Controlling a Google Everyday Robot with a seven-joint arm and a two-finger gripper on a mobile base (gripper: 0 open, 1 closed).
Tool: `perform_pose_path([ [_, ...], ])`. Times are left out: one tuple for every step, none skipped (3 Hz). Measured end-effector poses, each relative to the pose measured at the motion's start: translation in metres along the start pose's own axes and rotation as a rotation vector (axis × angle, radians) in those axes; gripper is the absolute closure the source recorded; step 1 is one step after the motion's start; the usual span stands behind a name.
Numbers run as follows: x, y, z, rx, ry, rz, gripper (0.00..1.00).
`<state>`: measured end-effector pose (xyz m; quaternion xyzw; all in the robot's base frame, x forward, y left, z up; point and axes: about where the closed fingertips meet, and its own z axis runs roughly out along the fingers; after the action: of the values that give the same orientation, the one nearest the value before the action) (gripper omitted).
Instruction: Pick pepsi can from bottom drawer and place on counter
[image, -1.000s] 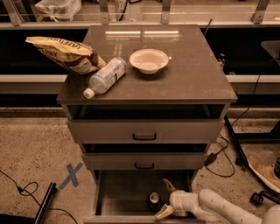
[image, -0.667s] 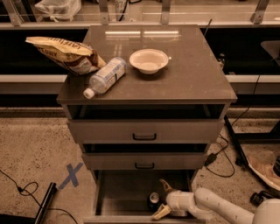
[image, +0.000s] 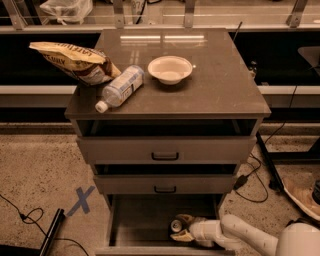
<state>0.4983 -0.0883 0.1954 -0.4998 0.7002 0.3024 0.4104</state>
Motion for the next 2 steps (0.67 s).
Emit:
perform_pose_path([
  [0.004, -0.001, 0.001, -0.02, -0.035, 0.033, 0.64],
  [-0.027, -0.007, -0.02, -0.045, -0.187, 0.015, 0.95],
])
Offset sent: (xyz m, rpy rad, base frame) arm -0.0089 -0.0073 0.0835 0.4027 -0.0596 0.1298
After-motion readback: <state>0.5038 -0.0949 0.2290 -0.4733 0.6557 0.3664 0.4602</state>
